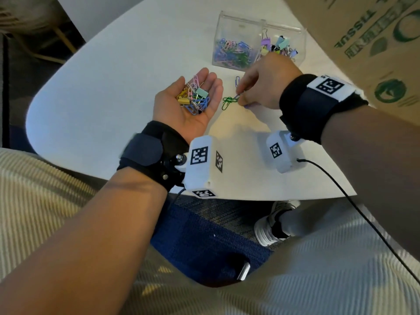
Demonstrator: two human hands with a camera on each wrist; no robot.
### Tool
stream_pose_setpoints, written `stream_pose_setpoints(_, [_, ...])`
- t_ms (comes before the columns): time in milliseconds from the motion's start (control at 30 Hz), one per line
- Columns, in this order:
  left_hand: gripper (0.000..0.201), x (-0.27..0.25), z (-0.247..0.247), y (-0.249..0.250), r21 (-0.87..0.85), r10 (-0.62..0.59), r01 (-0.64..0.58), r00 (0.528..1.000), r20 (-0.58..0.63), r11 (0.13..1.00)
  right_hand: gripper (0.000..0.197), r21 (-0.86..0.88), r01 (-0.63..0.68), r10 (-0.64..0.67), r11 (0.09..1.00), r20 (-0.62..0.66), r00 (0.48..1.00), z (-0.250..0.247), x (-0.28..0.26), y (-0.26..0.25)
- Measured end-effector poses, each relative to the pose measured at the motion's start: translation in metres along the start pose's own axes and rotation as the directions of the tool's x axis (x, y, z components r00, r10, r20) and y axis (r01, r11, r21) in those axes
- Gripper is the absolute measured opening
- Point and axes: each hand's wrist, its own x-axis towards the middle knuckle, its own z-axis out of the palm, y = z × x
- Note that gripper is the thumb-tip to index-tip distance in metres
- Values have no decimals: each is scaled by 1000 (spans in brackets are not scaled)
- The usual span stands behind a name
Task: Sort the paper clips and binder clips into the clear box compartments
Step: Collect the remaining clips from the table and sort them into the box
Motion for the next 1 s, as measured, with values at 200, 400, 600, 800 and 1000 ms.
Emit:
stream_pose_setpoints(200, [43, -2, 3, -5, 35, -19, 18, 1000, 18, 999, 13, 425, -85, 105, 901, -24, 994, 1, 0, 18])
stream_pose_setpoints(400, [42, 0, -1, 0, 38, -22, 22, 1000, 3, 999, 15, 590, 9, 63, 807, -101, 993, -23, -2, 5])
stream_pose_setpoints(600, [41, -1, -6, 0, 47, -28, 29, 1000, -13, 998, 11, 520, 169, 19, 837, -336, 942, -53, 17, -28])
stream_pose_setpoints(800, [40, -1, -7, 0, 52, -25, 25, 1000, 3, 998, 20, 143, 105, -65, 984, -258, 964, -51, 41, -34])
stream_pose_setpoints(1000, [40, -2, -9, 6, 37, -13, 13, 1000, -1, 999, 42, -94, 121, -142, 988, -270, 952, -51, 5, -34])
